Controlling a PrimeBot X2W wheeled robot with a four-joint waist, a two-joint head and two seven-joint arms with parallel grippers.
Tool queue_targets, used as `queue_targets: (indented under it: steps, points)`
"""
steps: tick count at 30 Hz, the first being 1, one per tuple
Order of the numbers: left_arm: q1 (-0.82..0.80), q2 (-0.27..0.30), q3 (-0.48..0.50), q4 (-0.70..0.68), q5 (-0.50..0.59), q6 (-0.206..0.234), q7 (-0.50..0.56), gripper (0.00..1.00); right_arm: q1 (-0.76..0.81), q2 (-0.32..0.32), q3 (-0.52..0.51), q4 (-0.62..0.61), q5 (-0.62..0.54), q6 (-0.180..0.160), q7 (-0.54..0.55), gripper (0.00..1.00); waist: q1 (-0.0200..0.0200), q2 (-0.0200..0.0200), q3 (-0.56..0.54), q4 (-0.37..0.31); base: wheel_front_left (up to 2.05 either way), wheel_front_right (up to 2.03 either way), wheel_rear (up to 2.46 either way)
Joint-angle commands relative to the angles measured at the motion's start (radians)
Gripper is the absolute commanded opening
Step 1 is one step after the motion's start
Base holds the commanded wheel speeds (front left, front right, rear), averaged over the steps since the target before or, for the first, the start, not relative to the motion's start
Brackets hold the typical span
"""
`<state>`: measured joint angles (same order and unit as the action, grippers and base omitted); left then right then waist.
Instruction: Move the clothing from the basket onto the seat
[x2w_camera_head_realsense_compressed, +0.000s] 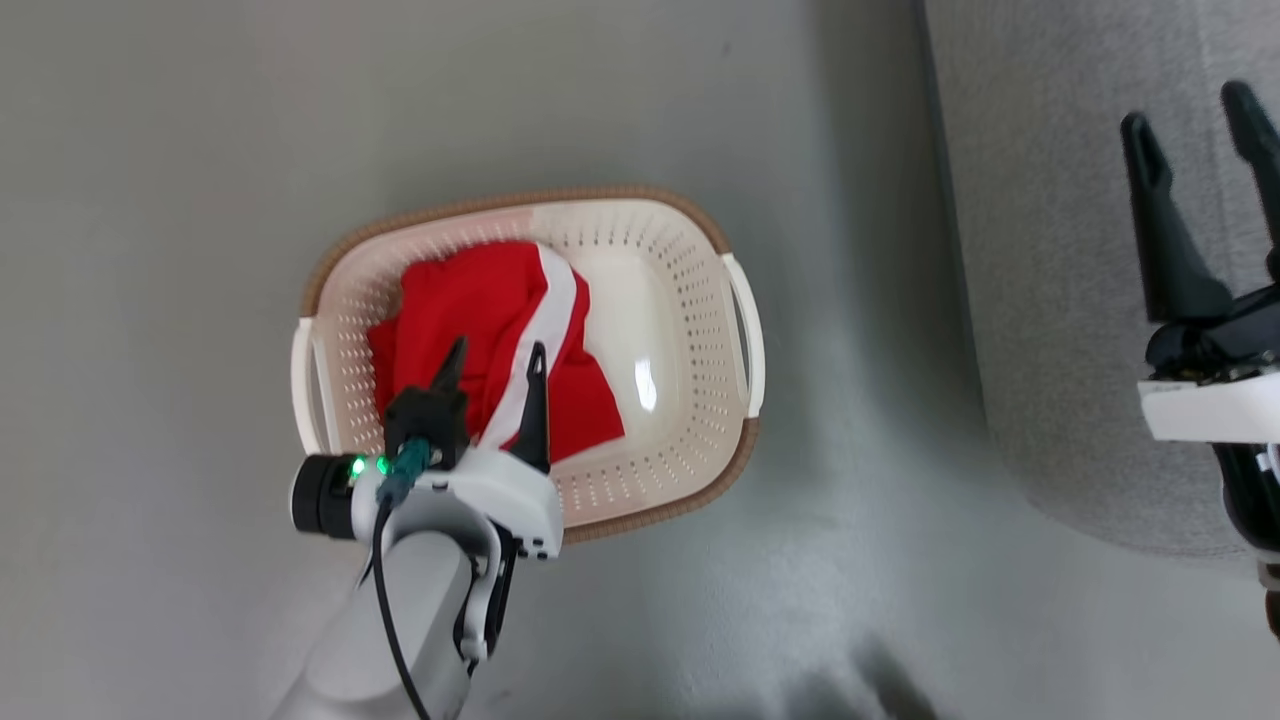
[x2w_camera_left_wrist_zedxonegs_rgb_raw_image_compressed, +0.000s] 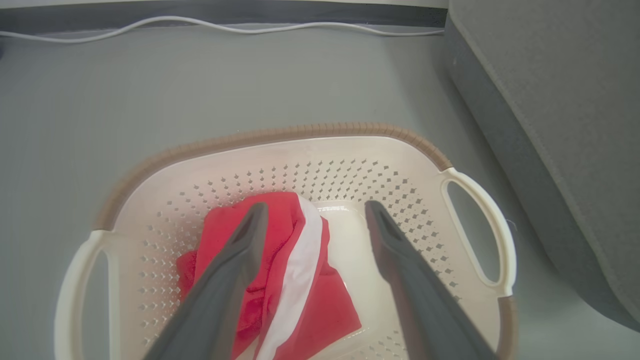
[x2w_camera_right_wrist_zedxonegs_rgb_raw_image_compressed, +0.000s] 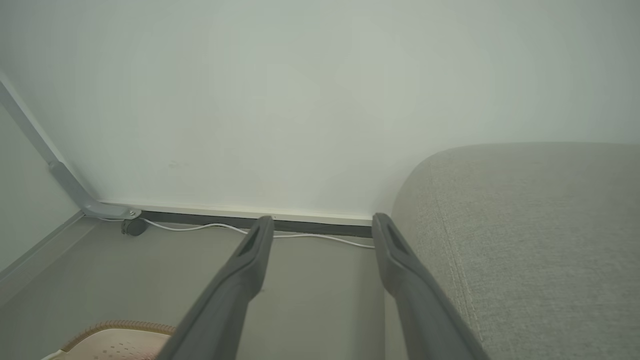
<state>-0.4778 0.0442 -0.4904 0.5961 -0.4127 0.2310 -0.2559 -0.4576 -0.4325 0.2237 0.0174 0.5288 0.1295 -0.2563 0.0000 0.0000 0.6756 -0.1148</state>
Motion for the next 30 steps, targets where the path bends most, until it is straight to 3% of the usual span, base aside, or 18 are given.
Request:
queue_targets:
  steps: [1,12,23,30]
  points:
    - [-0.015,0.006,0.017,-0.007,-0.010,0.006,-0.006,1.00,0.009,-0.022,0.007,-0.028,0.011,0.001,-0.006,1.00,0.0000,0.0000,0.059,-0.010,0.00,0.00,0.00]
    - [-0.264,0.006,-0.149,0.249,-0.109,-0.019,-0.006,1.00,-0.065,-0.051,0.008,-0.094,0.029,0.001,-0.006,1.00,0.0000,0.0000,0.237,-0.026,0.00,0.00,0.00]
    - [-0.423,0.006,-0.296,0.422,-0.243,-0.050,-0.006,1.00,-0.095,-0.057,0.020,-0.124,0.026,0.001,-0.006,1.00,0.0000,0.0000,0.313,-0.042,0.00,0.00,0.00]
    - [-0.499,0.006,-0.372,0.498,-0.302,-0.040,-0.006,1.00,-0.098,-0.062,0.012,-0.138,0.023,0.001,-0.006,1.00,0.0000,0.0000,0.355,-0.057,0.00,0.00,0.00]
